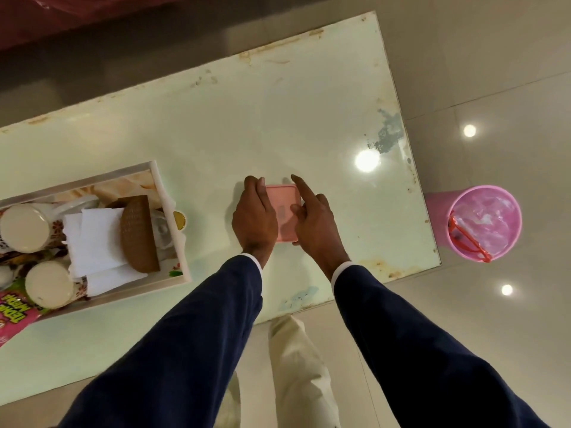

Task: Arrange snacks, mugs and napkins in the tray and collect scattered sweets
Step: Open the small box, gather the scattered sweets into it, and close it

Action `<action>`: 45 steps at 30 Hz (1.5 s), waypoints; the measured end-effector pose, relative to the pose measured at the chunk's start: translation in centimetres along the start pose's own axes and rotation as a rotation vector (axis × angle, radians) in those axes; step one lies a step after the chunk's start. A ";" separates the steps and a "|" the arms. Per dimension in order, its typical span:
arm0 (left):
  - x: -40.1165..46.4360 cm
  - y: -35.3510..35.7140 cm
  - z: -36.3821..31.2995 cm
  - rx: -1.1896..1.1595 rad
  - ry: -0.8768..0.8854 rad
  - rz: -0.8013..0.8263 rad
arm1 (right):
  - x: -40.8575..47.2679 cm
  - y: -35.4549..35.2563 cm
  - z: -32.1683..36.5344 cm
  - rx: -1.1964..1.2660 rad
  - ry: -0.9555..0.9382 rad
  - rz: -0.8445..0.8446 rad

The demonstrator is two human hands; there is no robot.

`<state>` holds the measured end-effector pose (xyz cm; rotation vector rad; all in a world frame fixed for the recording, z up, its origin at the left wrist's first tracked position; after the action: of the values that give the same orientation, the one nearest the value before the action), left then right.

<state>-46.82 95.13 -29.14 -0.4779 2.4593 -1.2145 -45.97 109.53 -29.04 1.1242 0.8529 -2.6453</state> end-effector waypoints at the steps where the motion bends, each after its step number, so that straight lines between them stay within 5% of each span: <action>1: -0.1 0.0 0.1 -0.001 0.013 0.005 | -0.1 0.1 -0.1 -0.003 -0.006 -0.011; 13: -0.3 -3.5 0.5 -0.188 0.038 0.304 | -1.2 -0.4 2.3 0.193 0.131 0.112; 17: -1.4 -9.3 3.2 -0.251 0.143 0.241 | -2.4 2.7 6.3 0.159 0.045 0.180; 30: -1.6 -12.4 11.9 0.584 0.397 0.406 | -2.3 10.4 9.1 -0.027 -0.033 0.183; 34: -1.9 -11.9 11.9 0.644 0.469 0.315 | -2.1 10.5 8.9 -0.030 -0.031 0.165; 38: -2.2 -12.3 11.7 0.602 0.423 0.405 | -2.8 10.6 9.0 -0.075 -0.036 0.129; 45: -2.3 -19.4 7.7 0.630 0.653 0.337 | -8.0 7.6 11.9 -0.475 -0.193 -0.092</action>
<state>-38.59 79.77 -17.50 0.5633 2.2631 -2.0893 -45.06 95.99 -20.14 0.7144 1.4149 -2.3716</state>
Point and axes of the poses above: each hand's wrist, its own x-axis towards the middle knuckle, its own y-axis out of the palm, z = x × y, the point moved 6 cm from there along x, towards the middle knuckle, and after that the axes turned 4 degrees about y, right-handed, at the moved point
